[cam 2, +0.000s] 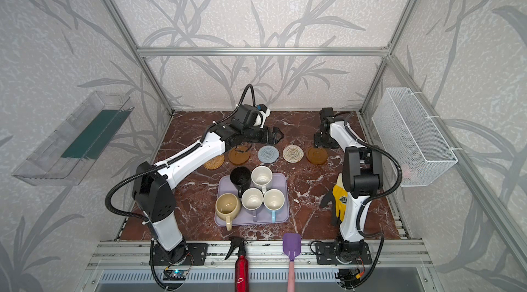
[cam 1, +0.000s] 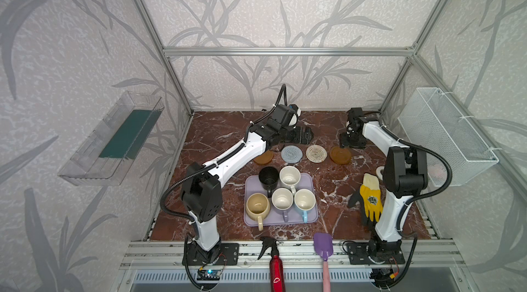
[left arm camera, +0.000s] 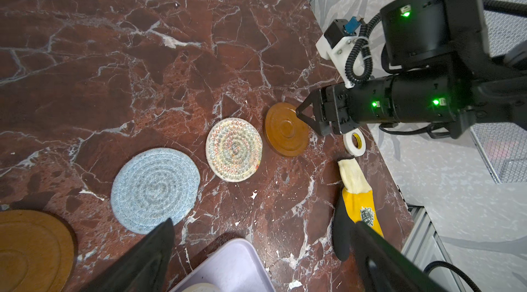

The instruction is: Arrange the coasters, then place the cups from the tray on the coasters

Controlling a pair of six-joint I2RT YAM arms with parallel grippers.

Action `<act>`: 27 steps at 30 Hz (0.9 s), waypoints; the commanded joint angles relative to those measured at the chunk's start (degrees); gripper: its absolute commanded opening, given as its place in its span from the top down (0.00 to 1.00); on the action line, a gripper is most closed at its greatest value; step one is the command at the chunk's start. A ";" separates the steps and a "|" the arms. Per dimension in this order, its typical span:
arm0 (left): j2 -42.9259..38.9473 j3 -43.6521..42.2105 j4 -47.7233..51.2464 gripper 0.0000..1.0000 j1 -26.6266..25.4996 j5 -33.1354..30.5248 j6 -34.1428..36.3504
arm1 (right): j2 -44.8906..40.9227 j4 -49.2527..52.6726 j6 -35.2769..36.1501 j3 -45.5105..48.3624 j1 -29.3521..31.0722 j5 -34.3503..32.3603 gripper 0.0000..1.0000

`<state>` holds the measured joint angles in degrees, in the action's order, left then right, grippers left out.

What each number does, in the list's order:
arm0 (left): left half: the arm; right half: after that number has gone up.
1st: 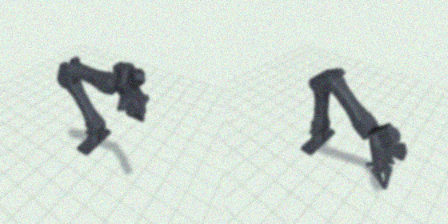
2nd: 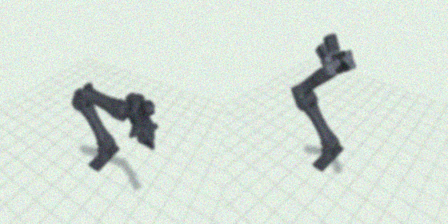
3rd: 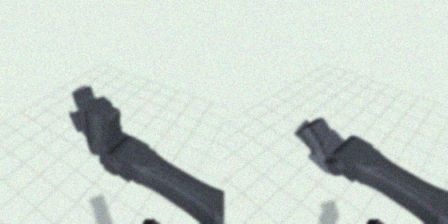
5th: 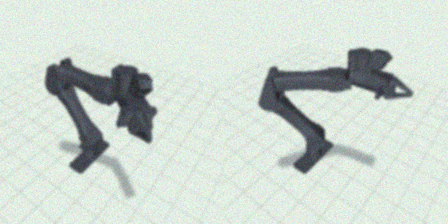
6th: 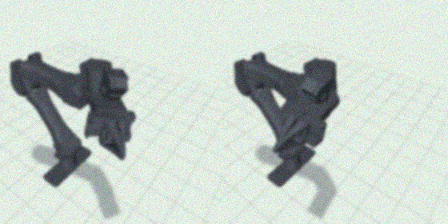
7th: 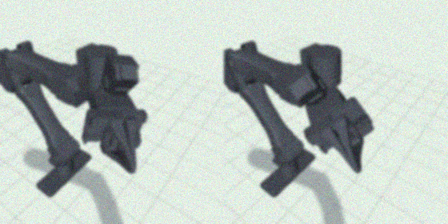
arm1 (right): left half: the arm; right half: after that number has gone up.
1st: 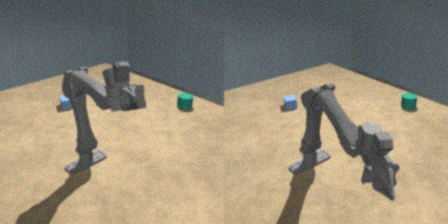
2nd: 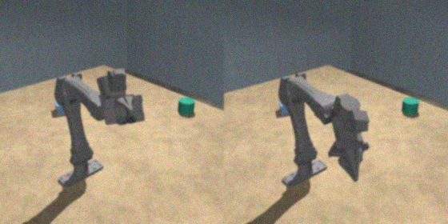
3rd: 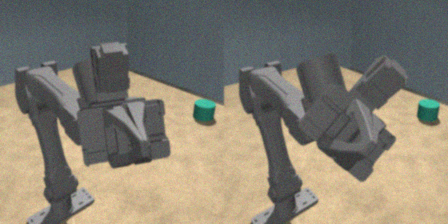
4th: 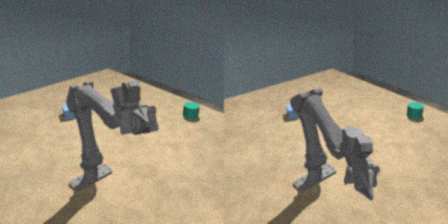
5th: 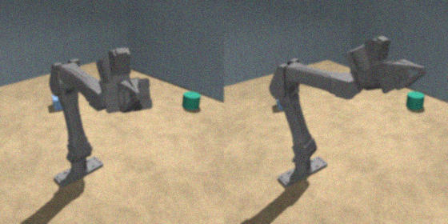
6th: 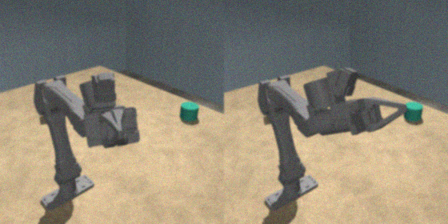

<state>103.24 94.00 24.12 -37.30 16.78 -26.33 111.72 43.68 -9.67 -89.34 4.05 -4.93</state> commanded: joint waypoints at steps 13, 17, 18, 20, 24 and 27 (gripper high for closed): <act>-13.57 -6.72 -3.80 0.01 -0.63 -10.36 -1.98 | -27.17 -0.56 7.34 7.64 12.89 3.41 0.01; -19.95 -14.55 -12.56 0.07 -0.51 -12.12 -2.28 | -34.54 -0.19 9.60 9.42 16.15 5.52 0.01; -21.88 -17.13 -15.93 0.07 -0.56 -13.05 -2.86 | -36.27 -0.83 9.12 10.47 16.16 7.08 0.01; -23.68 -18.53 -16.36 0.01 -0.24 -13.58 -5.00 | -39.18 -1.71 8.20 12.52 16.08 10.06 0.01; -22.95 -13.81 -3.10 0.01 0.12 -10.48 -4.44 | -41.67 -2.55 3.09 15.24 16.07 15.35 0.01; -25.89 -16.65 1.66 0.01 0.05 -11.43 -6.30 | -41.72 0.03 -1.17 14.73 16.16 16.37 0.01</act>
<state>80.27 78.26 19.00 -37.34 6.04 -30.76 70.06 42.26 -6.11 -75.00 20.21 7.88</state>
